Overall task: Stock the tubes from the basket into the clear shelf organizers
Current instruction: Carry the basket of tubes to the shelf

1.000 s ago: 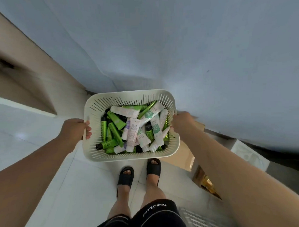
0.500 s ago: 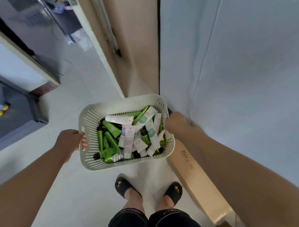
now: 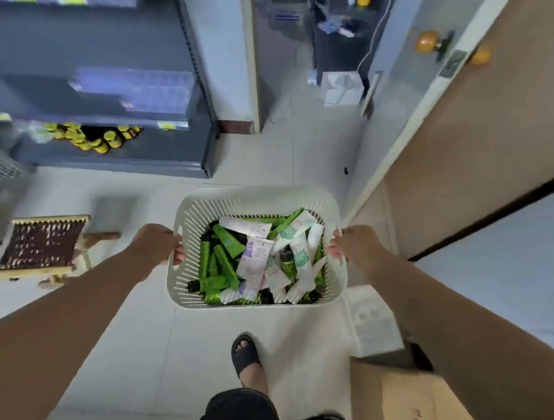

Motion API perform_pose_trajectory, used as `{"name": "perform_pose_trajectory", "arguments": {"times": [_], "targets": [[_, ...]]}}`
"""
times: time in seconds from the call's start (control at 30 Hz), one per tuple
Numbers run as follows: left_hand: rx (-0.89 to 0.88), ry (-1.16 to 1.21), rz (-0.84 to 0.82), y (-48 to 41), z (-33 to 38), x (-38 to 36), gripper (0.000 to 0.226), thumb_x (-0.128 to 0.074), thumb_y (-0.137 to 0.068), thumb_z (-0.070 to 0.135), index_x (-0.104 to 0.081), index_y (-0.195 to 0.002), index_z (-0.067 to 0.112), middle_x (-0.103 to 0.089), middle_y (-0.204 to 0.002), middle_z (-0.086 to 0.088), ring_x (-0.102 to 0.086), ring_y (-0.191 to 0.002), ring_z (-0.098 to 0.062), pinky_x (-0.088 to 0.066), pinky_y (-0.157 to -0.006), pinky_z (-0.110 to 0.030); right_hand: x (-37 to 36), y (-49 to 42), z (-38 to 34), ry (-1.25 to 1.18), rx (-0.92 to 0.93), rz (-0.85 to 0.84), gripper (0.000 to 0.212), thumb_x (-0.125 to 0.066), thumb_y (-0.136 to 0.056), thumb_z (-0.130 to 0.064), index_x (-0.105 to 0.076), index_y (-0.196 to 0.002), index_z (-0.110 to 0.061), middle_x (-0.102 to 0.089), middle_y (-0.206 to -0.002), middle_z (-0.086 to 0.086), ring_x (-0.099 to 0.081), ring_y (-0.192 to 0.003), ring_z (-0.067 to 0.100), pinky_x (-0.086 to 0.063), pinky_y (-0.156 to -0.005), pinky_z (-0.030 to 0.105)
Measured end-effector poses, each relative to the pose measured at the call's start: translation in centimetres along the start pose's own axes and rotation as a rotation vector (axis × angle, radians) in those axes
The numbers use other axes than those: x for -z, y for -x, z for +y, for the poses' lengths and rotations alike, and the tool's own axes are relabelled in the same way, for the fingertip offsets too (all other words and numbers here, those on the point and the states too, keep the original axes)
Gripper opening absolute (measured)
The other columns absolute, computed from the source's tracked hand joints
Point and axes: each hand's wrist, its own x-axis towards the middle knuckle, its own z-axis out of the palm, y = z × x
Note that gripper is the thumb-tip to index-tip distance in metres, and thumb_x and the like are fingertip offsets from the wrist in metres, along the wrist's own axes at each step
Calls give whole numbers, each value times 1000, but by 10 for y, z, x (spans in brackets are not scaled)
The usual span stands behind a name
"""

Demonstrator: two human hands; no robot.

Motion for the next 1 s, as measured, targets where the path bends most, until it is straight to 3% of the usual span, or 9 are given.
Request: {"name": "perform_pose_trajectory", "arguments": {"times": [0.1,0.2,0.3,0.43,0.63,0.83,1.0], "targets": [[14,67,44,-11,11,42,21,-44,-102,-10,-45,-90,7,-46,-69,-13,-45,-50,-20,-40,-42,-28,-43,-18,-48,68,62,-68,22,-58,-94,4,-62,-83,-14,-66,-89,11,-66,-79,23,-59,-77,34],[10,130,71,-25,21,80,24,-43,-102,-9,-47,-83,5,-47,-67,-13,-45,-54,-21,-40,-48,-31,-85,-44,-88,108,82,-115,19,-59,-93,6,-61,-86,-12,-66,-87,11,-67,-77,23,-60,-79,35],[-4,142,145,-36,30,112,15,-50,-99,-9,-54,-87,-2,-53,-70,-18,-51,-51,-24,-47,-40,-30,-125,-70,-132,156,115,-174,18,-59,-93,7,-62,-90,-10,-66,-87,12,-67,-75,23,-61,-77,34],[43,205,263,-61,37,149,7,-53,-99,-8,-60,-98,-9,-58,-73,-22,-56,-55,-27,-55,-48,-34,-188,-115,-190,183,32,-240,26,-47,-96,10,-57,-79,-7,-56,-73,15,-60,-53,19,-53,-55,24],[184,319,467,-88,56,195,6,-55,-97,-10,-60,-94,-10,-61,-73,-23,-58,-55,-28,-57,-44,-34,-283,-171,-280,372,106,-328,14,-57,-92,4,-68,-99,2,-71,-86,17,-69,-69,27,-63,-74,36],[275,396,635,-117,55,253,9,-64,-93,-8,-65,-100,-13,-69,-81,-31,-66,-49,-29,-61,-47,-38,-380,-203,-360,467,215,-487,17,-59,-91,7,-69,-101,-1,-74,-90,17,-75,-80,26,-64,-73,34],[327,509,722,-151,58,301,10,-64,-94,-6,-62,-102,-12,-66,-74,-25,-64,-45,-27,-59,-43,-35,-479,-218,-418,538,210,-533,18,-54,-94,8,-69,-103,6,-74,-96,26,-68,-68,27,-64,-64,35]]}}
